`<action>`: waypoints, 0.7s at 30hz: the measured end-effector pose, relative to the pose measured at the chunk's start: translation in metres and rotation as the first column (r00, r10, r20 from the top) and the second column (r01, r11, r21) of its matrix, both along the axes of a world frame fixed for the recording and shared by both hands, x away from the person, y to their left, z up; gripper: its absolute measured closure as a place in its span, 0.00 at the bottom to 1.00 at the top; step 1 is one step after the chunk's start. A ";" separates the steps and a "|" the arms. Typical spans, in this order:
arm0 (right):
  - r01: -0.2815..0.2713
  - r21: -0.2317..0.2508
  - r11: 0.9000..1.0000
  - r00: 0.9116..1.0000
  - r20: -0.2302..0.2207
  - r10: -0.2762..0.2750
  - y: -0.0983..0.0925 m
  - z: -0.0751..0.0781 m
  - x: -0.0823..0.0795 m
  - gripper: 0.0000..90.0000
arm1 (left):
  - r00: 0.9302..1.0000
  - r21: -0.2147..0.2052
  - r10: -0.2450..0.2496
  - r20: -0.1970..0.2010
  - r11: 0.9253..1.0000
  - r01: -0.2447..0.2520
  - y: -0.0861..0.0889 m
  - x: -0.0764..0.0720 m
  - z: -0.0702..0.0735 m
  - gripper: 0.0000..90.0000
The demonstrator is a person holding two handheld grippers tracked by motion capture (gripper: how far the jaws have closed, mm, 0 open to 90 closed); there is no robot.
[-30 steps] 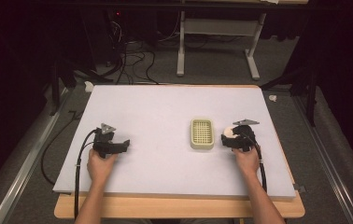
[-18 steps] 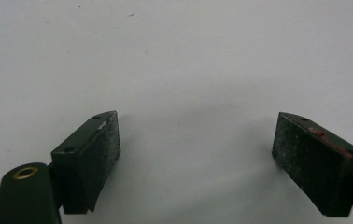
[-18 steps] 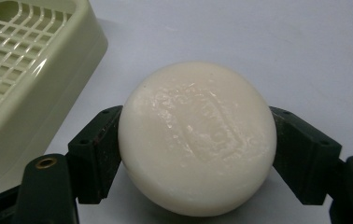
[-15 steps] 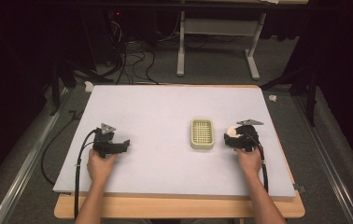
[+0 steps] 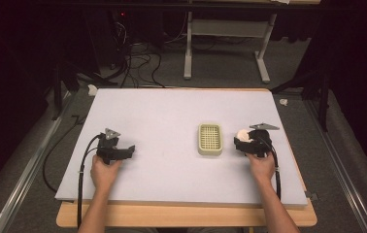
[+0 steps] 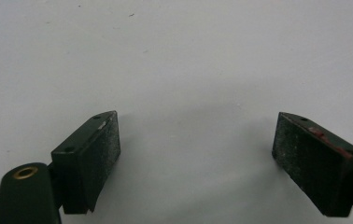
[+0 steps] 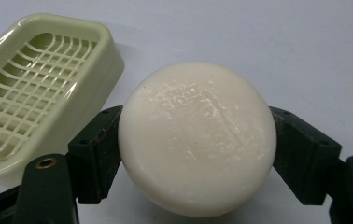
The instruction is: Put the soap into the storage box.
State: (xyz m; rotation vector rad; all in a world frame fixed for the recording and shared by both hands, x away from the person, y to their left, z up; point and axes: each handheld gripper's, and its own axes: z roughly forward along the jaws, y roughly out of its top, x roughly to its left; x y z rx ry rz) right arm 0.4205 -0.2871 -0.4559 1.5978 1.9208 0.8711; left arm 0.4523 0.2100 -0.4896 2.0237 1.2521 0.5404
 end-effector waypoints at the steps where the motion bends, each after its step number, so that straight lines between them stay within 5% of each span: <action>1: -0.003 0.002 1.000 1.000 0.000 0.003 0.000 0.001 0.000 0.28 | 1.000 0.000 0.000 0.000 1.000 0.000 0.000 0.000 0.000 0.18; 21: -0.081 0.000 0.997 0.996 0.032 0.081 0.016 0.023 -0.006 0.28 | 1.000 0.000 0.000 -0.001 1.000 0.000 0.000 0.000 0.000 0.17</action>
